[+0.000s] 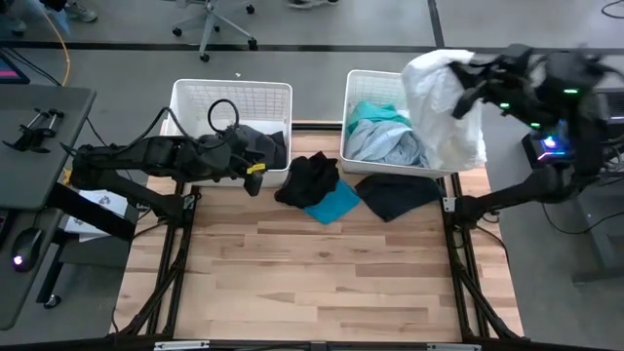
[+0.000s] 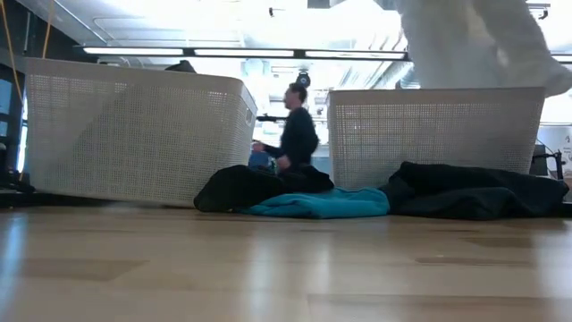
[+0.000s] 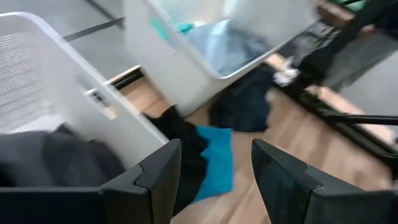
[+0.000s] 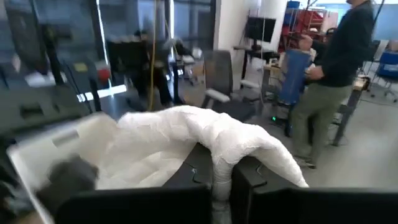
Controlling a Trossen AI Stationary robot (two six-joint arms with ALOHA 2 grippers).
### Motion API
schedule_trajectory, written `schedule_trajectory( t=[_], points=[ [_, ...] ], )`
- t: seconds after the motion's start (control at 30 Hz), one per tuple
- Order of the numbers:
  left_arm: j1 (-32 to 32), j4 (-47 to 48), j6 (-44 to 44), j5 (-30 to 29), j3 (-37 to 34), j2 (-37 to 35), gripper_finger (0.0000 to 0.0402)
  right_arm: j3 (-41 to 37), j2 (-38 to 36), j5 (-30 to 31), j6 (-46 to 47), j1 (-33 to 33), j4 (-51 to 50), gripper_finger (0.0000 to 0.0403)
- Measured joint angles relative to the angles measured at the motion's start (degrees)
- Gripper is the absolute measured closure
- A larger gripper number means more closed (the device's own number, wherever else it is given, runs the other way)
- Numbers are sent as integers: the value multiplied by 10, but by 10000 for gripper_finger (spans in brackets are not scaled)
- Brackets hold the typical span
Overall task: Sort clothes
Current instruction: Put the white short into the right laundry bin, then put the black boxer into the left laundry bin
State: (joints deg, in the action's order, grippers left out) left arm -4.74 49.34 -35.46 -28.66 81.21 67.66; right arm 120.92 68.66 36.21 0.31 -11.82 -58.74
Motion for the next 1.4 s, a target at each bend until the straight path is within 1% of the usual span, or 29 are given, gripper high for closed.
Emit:
schedule_trajectory(
  t=[0.07,0.13,0.27,0.33,0.4,0.47,0.57,0.67,0.77,0.87,0.93,1.03,1.17,1.23,1.3,1.4],
  points=[
    [-15,-23,3,1,0,0,216,-33,6,-36,-3,-47,8,402],
    [-31,-49,16,1,0,0,216,-71,13,-86,-2,-109,12,402],
    [-62,-87,30,1,0,0,216,-152,34,-208,4,-227,12,402],
    [-76,-99,31,1,0,0,216,-196,44,-255,12,-272,11,402],
    [-91,-101,27,-3,0,0,216,-244,52,-288,12,-305,5,400],
    [-106,-100,22,-5,0,0,216,-300,55,-307,13,-326,1,396],
    [-127,-100,13,-14,0,1,216,-383,55,-309,13,-350,-3,389],
    [-142,-99,5,-38,0,4,216,-462,56,-305,28,-368,-2,383],
    [-148,-101,-12,-51,0,13,216,-523,57,-303,58,-384,10,373],
    [-148,-102,-14,-47,0,30,216,-558,67,-318,74,-398,14,348],
    [-148,-103,-14,-44,0,45,216,-562,77,-336,73,-405,8,321],
    [-148,-103,-7,-26,0,71,216,-537,88,-341,56,-407,-13,272],
    [-147,-103,15,0,0,111,216,-453,87,-342,37,-407,-57,217],
    [-147,-100,54,14,0,133,217,-395,87,-336,34,-407,-85,199],
    [-147,-97,101,16,0,161,220,-332,86,-342,37,-404,-106,189],
    [-141,-97,173,11,0,206,227,-253,63,-394,36,-377,-111,186]
  ],
)
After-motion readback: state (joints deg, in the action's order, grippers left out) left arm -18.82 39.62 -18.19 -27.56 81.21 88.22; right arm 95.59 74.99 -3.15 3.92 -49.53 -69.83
